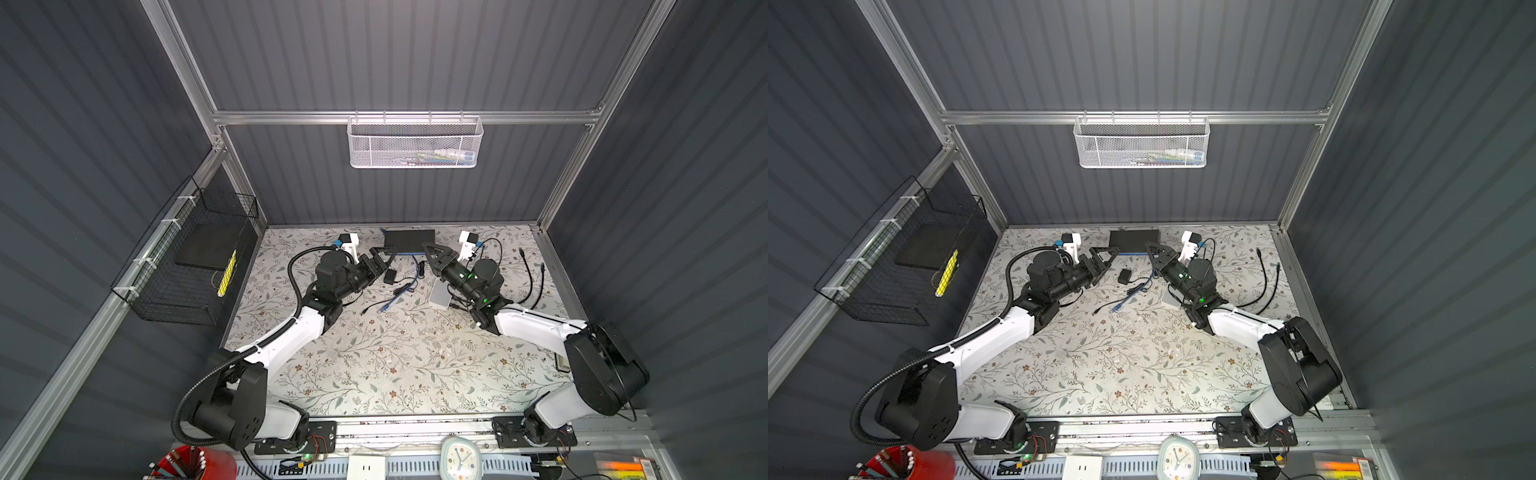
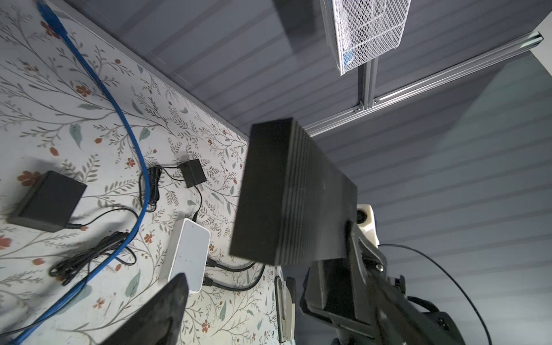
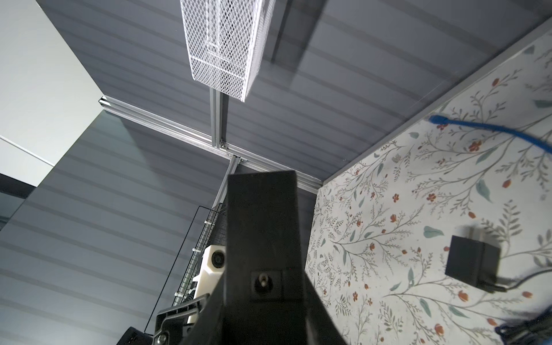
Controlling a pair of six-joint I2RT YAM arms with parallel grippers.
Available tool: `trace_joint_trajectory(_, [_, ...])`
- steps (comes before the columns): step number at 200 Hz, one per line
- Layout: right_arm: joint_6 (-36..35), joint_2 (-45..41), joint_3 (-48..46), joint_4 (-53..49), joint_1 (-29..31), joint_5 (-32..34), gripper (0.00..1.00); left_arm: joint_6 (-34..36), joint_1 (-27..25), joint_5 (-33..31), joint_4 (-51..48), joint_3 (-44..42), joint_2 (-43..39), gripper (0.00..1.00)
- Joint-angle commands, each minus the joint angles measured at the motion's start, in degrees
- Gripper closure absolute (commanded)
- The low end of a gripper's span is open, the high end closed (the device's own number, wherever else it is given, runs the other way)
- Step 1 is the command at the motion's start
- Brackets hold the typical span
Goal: Insert the plug into the switch port
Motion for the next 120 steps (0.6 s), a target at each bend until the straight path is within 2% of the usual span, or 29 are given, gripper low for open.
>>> trace_joint_trajectory(1, [1.7, 1.0, 3.6, 7.6, 1.0, 1.3, 1.0, -2.3, -1.1, 0.7, 8.1, 0.5, 0.4, 0.08])
trace_joint_trajectory(34, [1.2, 3.0, 5.4, 8.6, 3.7, 2.5, 1.0, -2.2, -1.4, -1.3, 11.0, 0.0, 0.7, 0.12])
trace_joint_trajectory(38, [1.1, 3.3, 5.5, 8.7, 4.1, 2.7, 1.0, -2.4, -1.4, -3.2, 11.7, -0.4, 0.8, 0.12])
trace_joint_trajectory(82, [0.9, 5.6, 3.4, 13.3, 6.4, 5.0, 1.0, -2.5, -1.3, -5.6, 15.6, 0.7, 1.8, 0.17])
trace_joint_trajectory(120, [-0.1, 5.6, 2.6, 13.9, 7.9, 6.1, 1.0, -3.7, -1.3, -8.0, 18.7, 0.3, 2.7, 0.28])
